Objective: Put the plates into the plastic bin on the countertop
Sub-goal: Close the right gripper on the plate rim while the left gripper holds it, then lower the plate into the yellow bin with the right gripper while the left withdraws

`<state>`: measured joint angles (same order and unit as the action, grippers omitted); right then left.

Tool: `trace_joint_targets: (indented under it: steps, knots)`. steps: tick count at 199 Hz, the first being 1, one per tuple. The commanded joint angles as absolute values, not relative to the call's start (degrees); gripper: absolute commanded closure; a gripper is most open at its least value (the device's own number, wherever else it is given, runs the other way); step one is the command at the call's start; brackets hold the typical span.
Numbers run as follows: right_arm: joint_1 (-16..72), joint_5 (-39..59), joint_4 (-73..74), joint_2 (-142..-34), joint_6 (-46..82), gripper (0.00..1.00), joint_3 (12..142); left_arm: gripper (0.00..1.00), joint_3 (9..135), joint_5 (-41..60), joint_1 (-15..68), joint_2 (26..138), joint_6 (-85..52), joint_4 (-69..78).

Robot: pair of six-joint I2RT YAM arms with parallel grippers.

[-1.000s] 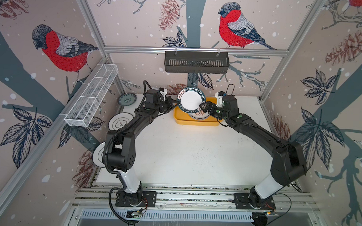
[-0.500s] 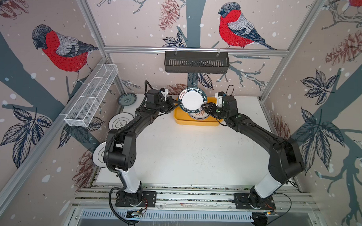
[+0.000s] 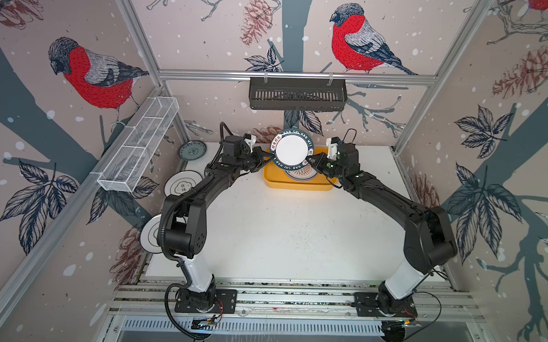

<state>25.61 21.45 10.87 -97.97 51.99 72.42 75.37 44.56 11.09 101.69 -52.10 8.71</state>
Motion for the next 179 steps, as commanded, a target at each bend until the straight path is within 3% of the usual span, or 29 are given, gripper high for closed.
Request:
trace_joint_targets:
  steps: [1, 34, 68, 134, 179]
  knots:
    - [25.52, 21.71, 9.84, -98.35, 49.96, 0.96, 72.35, 0.83, 75.76, 45.53, 11.21, 101.41, -53.35, 14.41]
    - [24.97, 21.80, 9.84, -98.27, 50.39, 0.97, 72.08, 0.56, 75.92, 44.93, 11.21, 101.14, -52.87, 14.30]
    - [24.17, 21.88, 9.93, -98.15, 50.67, 0.97, 71.84, 0.37, 76.75, 43.33, 11.12, 100.49, -50.65, 11.92]
    - [21.22, 20.83, 9.26, -98.74, 51.81, 0.97, 71.59, 0.20, 74.20, 34.81, 8.26, 95.19, -44.77, 6.08]
    - [19.96, 18.30, 5.16, -104.73, 51.50, 0.97, 77.57, 0.15, 70.00, 29.11, 5.89, 89.94, -41.46, 1.55]
